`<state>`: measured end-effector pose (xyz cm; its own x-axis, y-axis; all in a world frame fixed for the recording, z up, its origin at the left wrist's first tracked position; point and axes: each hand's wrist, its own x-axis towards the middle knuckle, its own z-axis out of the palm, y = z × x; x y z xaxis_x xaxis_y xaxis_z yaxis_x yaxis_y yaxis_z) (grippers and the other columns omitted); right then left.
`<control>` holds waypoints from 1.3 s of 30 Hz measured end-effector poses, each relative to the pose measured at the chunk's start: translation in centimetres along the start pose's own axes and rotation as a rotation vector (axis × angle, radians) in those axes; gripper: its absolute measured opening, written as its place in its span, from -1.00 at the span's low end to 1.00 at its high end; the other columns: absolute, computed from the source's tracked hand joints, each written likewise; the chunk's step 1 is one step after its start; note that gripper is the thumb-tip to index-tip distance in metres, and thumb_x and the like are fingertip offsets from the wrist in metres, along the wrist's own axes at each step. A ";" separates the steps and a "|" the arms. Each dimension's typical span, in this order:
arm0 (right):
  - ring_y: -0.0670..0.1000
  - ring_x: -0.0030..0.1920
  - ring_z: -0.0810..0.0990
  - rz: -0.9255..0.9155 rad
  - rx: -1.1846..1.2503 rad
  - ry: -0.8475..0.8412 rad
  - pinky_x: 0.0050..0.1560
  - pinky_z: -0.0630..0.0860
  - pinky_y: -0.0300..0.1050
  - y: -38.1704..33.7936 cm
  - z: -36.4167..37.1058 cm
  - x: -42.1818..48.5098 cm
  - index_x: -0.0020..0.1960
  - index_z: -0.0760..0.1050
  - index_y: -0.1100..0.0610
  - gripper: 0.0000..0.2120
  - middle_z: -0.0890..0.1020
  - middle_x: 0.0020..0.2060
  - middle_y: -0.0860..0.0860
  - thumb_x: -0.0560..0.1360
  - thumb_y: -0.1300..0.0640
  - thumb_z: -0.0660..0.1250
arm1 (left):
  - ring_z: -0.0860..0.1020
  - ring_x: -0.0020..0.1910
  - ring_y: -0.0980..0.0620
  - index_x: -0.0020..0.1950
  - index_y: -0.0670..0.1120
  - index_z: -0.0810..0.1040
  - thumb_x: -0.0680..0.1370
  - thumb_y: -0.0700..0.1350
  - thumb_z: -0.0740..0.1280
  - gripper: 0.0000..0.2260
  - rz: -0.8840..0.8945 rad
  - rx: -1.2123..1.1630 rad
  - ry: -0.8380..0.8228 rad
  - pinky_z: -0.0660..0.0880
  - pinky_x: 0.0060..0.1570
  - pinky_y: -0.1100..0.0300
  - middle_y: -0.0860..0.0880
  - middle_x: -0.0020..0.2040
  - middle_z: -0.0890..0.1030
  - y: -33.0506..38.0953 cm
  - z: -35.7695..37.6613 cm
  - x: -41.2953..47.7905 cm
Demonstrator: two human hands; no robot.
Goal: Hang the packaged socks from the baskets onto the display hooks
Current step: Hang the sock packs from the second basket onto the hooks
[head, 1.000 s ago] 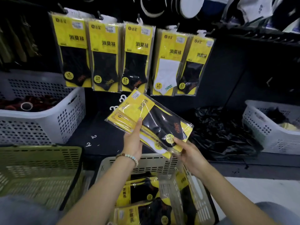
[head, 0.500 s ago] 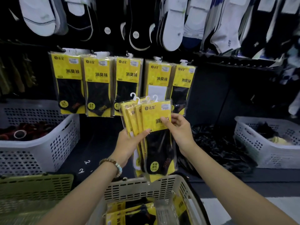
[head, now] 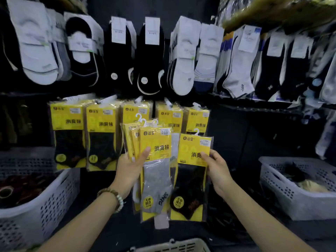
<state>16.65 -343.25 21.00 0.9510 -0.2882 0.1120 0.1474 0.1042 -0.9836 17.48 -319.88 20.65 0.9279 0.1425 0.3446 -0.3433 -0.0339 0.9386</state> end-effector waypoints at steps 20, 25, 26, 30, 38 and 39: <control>0.15 0.11 0.57 0.089 -0.123 0.196 0.25 0.47 0.10 -3.1 -0.9 14.6 -0.02 0.56 0.18 -0.78 0.62 0.03 0.14 0.46 0.05 0.43 | 0.25 -0.62 0.17 -0.40 -0.05 0.31 0.42 0.16 0.37 -0.60 0.001 0.044 0.053 0.34 -0.42 0.31 0.10 -0.63 0.24 4.2 3.6 9.5; 0.11 0.06 0.52 0.108 -0.073 0.402 0.12 0.44 -0.08 -2.9 -1.5 13.2 0.18 0.49 0.26 -0.63 0.57 0.11 0.15 0.45 0.13 0.44 | 0.29 -0.59 0.18 -0.42 -0.03 0.33 0.43 0.14 0.37 -0.62 0.015 0.003 0.014 0.31 -0.49 0.42 0.11 -0.62 0.28 3.2 4.2 9.1; 0.08 0.05 0.53 0.089 -0.071 0.366 0.14 0.45 -0.07 -3.1 -1.4 12.7 0.15 0.50 0.23 -0.68 0.57 0.09 0.13 0.47 0.12 0.43 | 0.30 -0.57 0.15 -0.41 -0.03 0.34 0.42 0.16 0.37 -0.63 0.001 0.004 -0.001 0.32 -0.47 0.40 0.11 -0.61 0.28 3.0 4.3 9.0; -0.03 -0.01 0.61 -0.014 -0.071 0.001 -0.02 0.53 -0.19 -5.0 0.5 9.8 0.01 0.54 0.04 -0.85 0.61 0.01 0.01 0.51 -0.02 0.34 | 0.47 -0.36 0.06 -0.24 -0.17 0.53 0.34 0.24 0.37 -0.56 -0.078 -0.030 -0.051 0.38 -0.37 0.37 -0.03 -0.41 0.47 2.6 5.1 8.3; 0.02 0.03 0.66 -0.182 -0.079 -0.164 0.11 0.59 -0.04 -5.6 3.4 7.1 -0.03 0.57 0.10 -0.78 0.70 -0.06 0.01 0.41 0.02 0.47 | 0.62 -0.35 0.26 -0.11 0.00 0.61 0.24 0.22 0.42 -0.62 -0.121 -0.081 -0.097 0.43 -0.42 0.47 0.17 -0.35 0.67 3.6 7.5 6.4; 0.02 0.05 0.66 -0.155 -0.048 -0.170 0.13 0.58 -0.01 -5.4 3.1 7.2 0.01 0.57 0.11 -0.77 0.70 -0.04 0.01 0.42 0.03 0.46 | 0.59 -0.41 0.26 -0.12 -0.03 0.61 0.28 0.26 0.38 -0.60 -0.122 -0.046 -0.091 0.41 -0.41 0.46 0.16 -0.43 0.62 3.6 7.4 6.3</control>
<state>23.57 -342.93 27.56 0.9508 -0.1319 0.2802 0.2857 0.0243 -0.9580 23.17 -326.38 26.33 0.9717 0.0523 0.2303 -0.2317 0.0234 0.9725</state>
